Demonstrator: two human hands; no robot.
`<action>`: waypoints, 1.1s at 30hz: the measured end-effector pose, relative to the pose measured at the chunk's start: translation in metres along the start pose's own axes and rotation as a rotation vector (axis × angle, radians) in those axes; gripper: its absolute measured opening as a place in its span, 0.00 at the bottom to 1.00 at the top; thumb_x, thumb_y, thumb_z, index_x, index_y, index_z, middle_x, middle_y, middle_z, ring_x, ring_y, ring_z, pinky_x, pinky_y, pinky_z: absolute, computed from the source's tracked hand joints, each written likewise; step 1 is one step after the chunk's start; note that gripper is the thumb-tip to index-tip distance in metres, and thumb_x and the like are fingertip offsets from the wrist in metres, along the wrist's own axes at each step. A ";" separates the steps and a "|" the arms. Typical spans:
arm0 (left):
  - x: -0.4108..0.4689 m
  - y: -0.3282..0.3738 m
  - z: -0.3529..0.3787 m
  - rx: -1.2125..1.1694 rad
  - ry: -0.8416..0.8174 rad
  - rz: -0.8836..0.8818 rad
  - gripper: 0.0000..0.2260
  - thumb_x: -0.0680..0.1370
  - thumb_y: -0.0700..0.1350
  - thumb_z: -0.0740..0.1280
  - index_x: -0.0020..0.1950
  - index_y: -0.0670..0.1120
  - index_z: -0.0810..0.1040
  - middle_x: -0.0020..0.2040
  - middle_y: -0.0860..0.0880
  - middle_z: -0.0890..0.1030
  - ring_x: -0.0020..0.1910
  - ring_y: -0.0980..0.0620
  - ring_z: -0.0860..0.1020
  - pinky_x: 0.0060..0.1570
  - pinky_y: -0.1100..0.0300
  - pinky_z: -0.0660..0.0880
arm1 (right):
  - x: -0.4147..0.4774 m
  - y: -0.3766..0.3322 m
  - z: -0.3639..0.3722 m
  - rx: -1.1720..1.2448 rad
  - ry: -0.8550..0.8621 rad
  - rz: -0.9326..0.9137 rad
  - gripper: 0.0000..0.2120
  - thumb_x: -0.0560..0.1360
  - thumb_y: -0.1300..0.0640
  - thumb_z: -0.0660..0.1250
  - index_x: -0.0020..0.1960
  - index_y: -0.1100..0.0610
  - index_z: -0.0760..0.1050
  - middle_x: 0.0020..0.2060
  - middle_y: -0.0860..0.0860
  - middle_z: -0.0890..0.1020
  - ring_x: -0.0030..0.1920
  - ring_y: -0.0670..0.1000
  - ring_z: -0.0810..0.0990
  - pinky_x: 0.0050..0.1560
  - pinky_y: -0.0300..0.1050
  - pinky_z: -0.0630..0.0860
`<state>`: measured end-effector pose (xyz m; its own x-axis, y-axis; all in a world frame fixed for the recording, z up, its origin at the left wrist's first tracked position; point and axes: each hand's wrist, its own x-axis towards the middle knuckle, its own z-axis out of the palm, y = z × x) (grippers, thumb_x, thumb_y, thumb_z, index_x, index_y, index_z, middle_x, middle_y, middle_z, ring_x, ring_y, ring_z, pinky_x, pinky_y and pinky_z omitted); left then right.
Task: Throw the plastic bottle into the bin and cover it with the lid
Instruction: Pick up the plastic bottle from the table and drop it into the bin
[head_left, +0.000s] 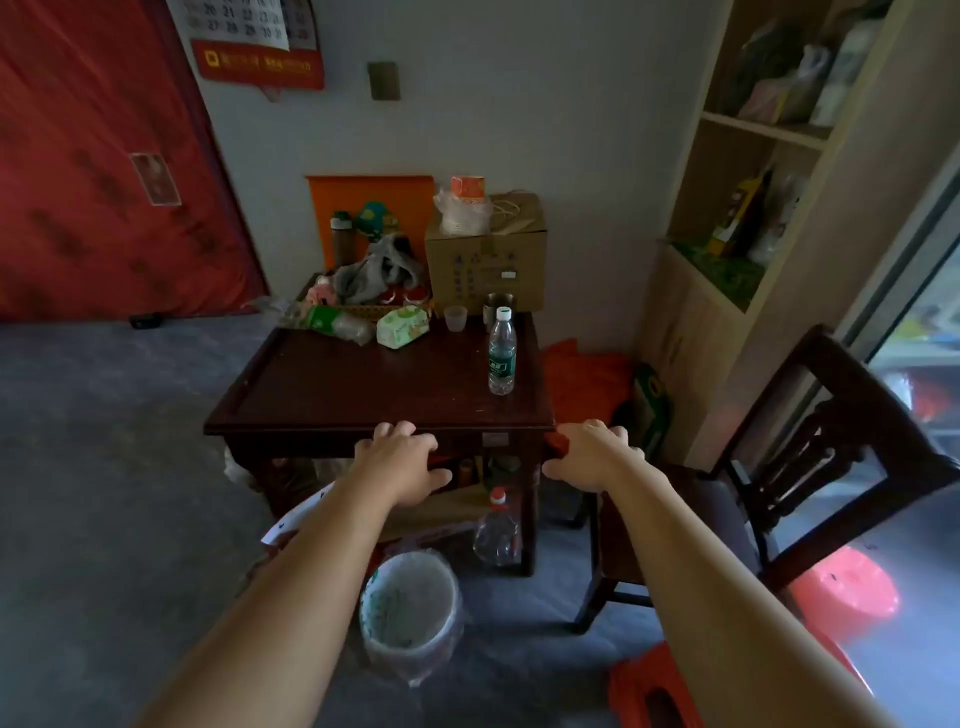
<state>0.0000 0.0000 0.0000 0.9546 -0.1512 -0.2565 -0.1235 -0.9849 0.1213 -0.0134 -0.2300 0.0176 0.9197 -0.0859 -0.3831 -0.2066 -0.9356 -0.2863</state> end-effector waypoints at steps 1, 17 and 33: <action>0.002 0.001 -0.001 0.009 -0.009 -0.002 0.26 0.77 0.62 0.60 0.72 0.53 0.67 0.74 0.47 0.63 0.73 0.42 0.59 0.67 0.43 0.61 | 0.003 0.002 0.000 0.001 -0.020 -0.008 0.33 0.78 0.43 0.66 0.79 0.47 0.59 0.78 0.54 0.61 0.76 0.63 0.57 0.72 0.64 0.61; 0.088 -0.021 -0.009 -0.034 -0.054 0.013 0.27 0.77 0.62 0.59 0.74 0.53 0.64 0.77 0.47 0.59 0.75 0.43 0.57 0.69 0.43 0.60 | 0.098 -0.005 -0.001 0.053 -0.075 0.072 0.33 0.75 0.43 0.68 0.76 0.49 0.65 0.74 0.55 0.67 0.74 0.63 0.62 0.73 0.62 0.62; 0.169 -0.042 -0.007 -0.082 -0.141 0.009 0.28 0.76 0.62 0.60 0.74 0.53 0.64 0.76 0.48 0.60 0.74 0.43 0.58 0.69 0.44 0.60 | 0.170 -0.017 -0.002 0.084 -0.138 0.154 0.34 0.74 0.42 0.67 0.78 0.47 0.63 0.74 0.53 0.69 0.74 0.61 0.64 0.73 0.60 0.63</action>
<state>0.1686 0.0161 -0.0423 0.9053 -0.1758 -0.3867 -0.1034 -0.9742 0.2008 0.1469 -0.2297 -0.0408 0.8218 -0.1726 -0.5430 -0.3736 -0.8827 -0.2850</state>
